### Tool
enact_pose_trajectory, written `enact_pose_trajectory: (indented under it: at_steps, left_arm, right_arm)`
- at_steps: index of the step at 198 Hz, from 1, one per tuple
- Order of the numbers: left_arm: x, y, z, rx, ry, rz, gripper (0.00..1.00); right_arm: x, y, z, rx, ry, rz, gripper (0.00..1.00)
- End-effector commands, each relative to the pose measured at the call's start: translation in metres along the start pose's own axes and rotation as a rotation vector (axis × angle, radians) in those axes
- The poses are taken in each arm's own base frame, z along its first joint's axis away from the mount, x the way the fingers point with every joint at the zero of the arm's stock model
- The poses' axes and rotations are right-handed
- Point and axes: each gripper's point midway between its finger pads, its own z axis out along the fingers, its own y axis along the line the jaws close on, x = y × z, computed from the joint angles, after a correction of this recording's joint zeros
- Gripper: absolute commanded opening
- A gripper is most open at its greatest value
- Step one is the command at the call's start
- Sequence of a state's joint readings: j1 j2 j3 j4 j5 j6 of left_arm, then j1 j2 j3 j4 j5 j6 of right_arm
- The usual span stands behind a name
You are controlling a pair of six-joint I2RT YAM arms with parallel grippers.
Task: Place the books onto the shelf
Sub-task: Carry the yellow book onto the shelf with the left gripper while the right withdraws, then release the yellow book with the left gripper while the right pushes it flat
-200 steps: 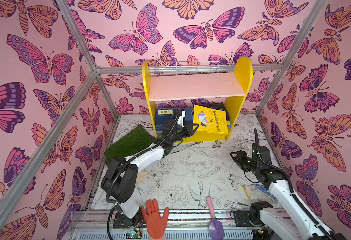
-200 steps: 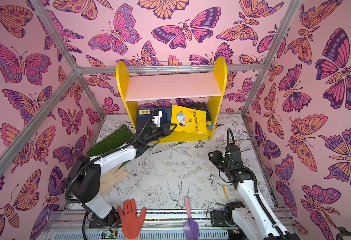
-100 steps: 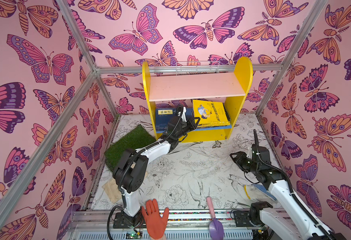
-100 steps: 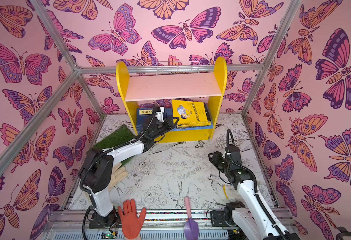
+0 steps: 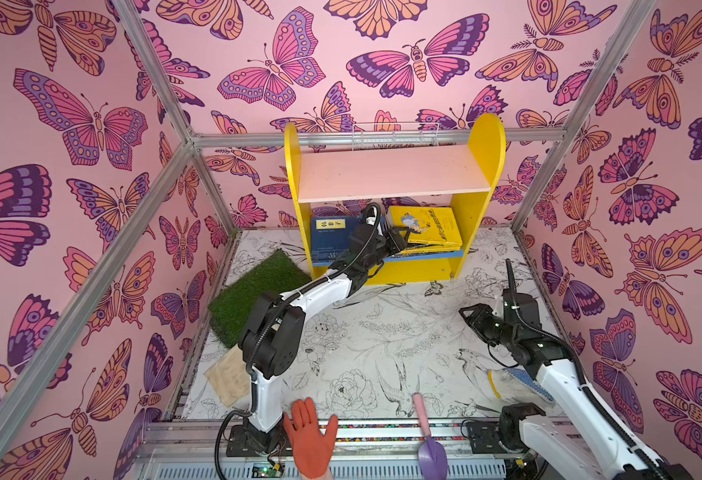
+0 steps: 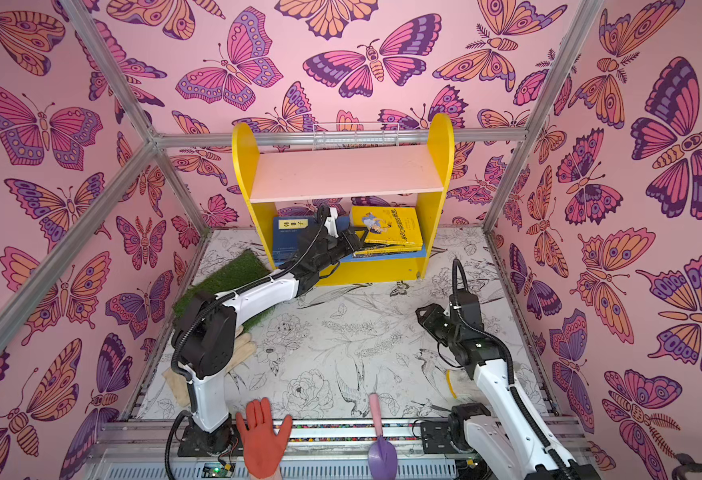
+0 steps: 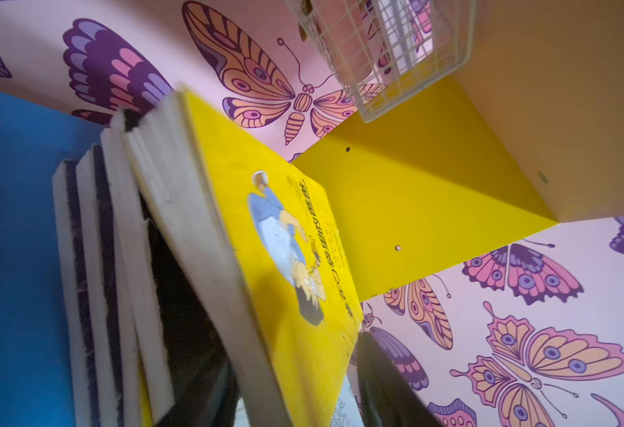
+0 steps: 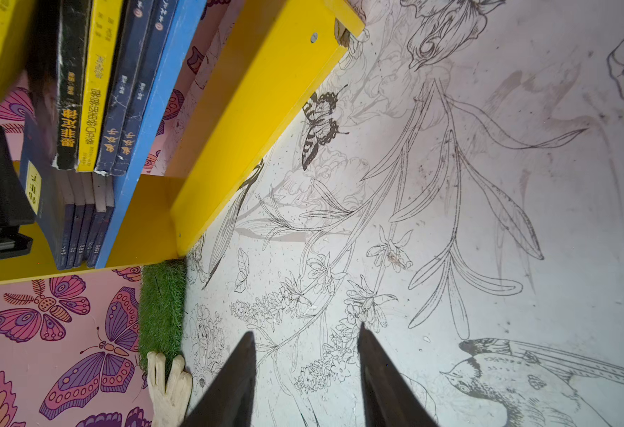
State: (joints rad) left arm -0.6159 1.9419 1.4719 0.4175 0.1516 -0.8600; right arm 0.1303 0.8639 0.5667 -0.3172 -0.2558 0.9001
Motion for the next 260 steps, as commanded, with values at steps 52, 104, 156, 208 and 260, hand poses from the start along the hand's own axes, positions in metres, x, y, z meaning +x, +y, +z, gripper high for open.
enact_pose_trajectory:
  at_steps: [52, 104, 156, 208, 260]
  left_arm:
    - [-0.023, -0.006, -0.001, -0.161, -0.056, 0.113, 0.84]
    - [-0.008, 0.015, -0.006, -0.335, 0.02, 0.162, 0.89]
    - [0.007, 0.008, -0.009, -0.323, 0.07, 0.207, 0.9]
    - [-0.016, -0.014, -0.094, -0.362, -0.029, 0.345, 0.91]
    - [0.047, 0.123, -0.217, -0.73, 0.041, 0.117, 0.9]
  right_arm:
    - [-0.001, 0.01, -0.004, -0.036, 0.008, -0.045, 0.43]
    - [-0.007, 0.02, -0.006, -0.04, 0.018, -0.055, 0.43]
    - [-0.006, 0.033, -0.006, -0.065, 0.025, -0.082, 0.39]
    - [-0.011, 0.081, 0.008, -0.025, 0.001, -0.312, 0.33]
    - [-0.043, 0.134, 0.057, 0.06, 0.025, -0.412, 0.22]
